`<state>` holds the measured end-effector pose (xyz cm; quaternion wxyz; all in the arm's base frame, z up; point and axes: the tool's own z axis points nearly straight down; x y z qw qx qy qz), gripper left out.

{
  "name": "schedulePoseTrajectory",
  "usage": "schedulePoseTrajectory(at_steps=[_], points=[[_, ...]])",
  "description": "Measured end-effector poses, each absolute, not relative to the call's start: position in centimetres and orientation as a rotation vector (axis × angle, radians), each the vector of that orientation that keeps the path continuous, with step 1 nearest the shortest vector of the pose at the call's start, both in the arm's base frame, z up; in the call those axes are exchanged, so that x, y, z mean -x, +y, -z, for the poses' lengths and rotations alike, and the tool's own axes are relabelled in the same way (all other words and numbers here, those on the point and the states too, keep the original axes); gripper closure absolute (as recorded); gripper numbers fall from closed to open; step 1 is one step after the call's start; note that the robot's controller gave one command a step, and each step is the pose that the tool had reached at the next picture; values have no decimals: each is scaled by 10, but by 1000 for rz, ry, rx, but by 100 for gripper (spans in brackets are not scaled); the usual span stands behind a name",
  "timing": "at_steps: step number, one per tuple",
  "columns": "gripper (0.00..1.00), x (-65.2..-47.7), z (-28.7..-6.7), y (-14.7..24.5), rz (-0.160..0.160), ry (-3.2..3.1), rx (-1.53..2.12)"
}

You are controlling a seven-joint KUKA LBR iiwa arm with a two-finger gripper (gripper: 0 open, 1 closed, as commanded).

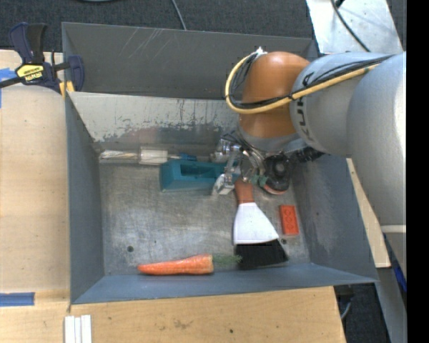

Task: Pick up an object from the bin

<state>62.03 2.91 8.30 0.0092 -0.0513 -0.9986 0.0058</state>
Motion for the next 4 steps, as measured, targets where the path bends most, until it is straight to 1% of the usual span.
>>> schedulePoseTrajectory(at_steps=[2, 4], points=[[100, -620, -85, 29, -15, -3127, 162], [100, -618, -94, 31, -5, -3134, 160]])
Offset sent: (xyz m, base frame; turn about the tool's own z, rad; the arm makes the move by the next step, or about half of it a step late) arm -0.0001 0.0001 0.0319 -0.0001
